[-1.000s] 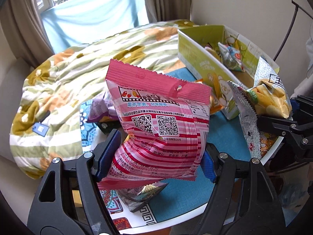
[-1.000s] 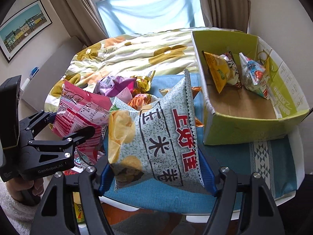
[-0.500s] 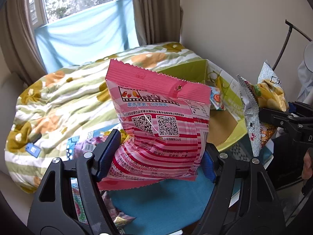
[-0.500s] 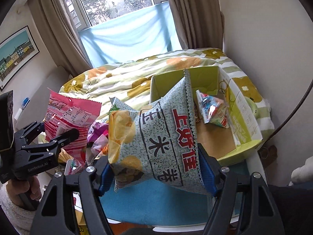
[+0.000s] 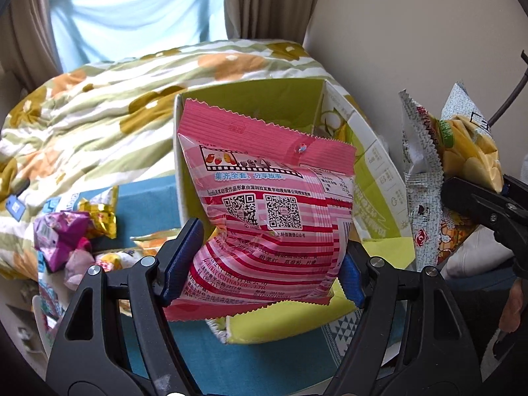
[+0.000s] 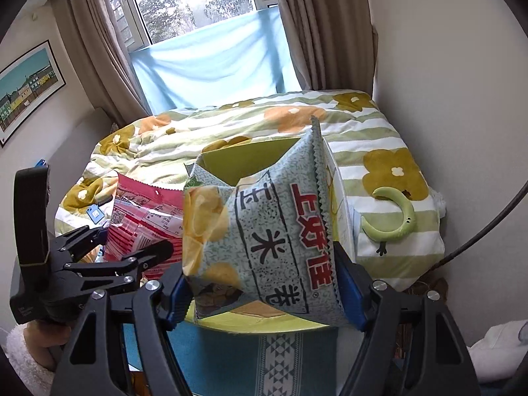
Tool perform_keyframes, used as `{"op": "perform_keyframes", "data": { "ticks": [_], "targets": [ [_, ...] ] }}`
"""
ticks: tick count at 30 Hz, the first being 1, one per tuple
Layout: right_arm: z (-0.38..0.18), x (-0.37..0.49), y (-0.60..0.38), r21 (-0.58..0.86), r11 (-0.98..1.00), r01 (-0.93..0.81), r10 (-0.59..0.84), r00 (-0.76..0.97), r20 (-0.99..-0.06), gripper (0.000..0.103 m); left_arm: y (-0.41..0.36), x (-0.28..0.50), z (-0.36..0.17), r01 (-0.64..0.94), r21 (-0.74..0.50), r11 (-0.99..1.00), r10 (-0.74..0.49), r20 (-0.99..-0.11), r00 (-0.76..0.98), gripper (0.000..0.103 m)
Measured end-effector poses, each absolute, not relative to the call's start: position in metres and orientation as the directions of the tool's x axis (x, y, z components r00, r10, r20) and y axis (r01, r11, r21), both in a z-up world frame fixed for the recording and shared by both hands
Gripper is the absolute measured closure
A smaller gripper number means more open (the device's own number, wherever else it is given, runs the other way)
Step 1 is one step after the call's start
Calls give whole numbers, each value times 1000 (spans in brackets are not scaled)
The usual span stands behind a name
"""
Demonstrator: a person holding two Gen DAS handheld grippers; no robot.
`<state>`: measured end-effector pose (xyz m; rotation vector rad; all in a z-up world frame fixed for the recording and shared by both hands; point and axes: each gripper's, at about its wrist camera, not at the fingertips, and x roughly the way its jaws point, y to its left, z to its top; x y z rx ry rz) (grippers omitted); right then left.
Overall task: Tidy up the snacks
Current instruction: 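Carry both bags into the cardboard box and open both tools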
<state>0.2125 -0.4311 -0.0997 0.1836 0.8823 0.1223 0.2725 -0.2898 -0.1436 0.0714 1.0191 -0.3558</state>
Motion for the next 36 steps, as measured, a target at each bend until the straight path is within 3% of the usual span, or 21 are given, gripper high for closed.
{"op": "perform_keyframes", "data": {
  "ticks": [3, 5, 7, 9, 31, 33, 34, 36],
  "targets": [
    [-110, 224, -445, 232, 971, -57, 219, 599, -770, 33, -302, 282, -159, 289, -97, 952, -224, -865, 449, 29],
    [-117, 232, -449, 234, 969, -73, 232, 580, -781, 33, -306, 285, -163, 278, -80, 957, -203, -869, 451, 22],
    [-125, 238, -453, 247, 966, -81, 250, 558, -791, 33, -311, 286, -162, 275, -49, 960, -178, -867, 465, 7],
    [-131, 242, -455, 259, 962, -87, 264, 543, -797, 33, -310, 284, -162, 271, -21, 962, -154, -864, 480, 3],
    [-172, 279, -416, 214, 955, -204, 282, 414, -865, 32, -235, 257, -150, 80, -34, 996, -71, -846, 528, 3],
    [-177, 278, -412, 216, 955, -202, 284, 414, -865, 28, -233, 255, -152, 68, -34, 997, -65, -847, 528, 3],
    [-179, 278, -411, 216, 956, -197, 281, 415, -865, 19, -232, 254, -153, 65, -36, 997, -65, -848, 526, 3],
    [-183, 276, -411, 208, 961, -184, 269, 424, -865, 15, -231, 252, -156, 64, -40, 997, -68, -850, 522, 3]
  ]
}}
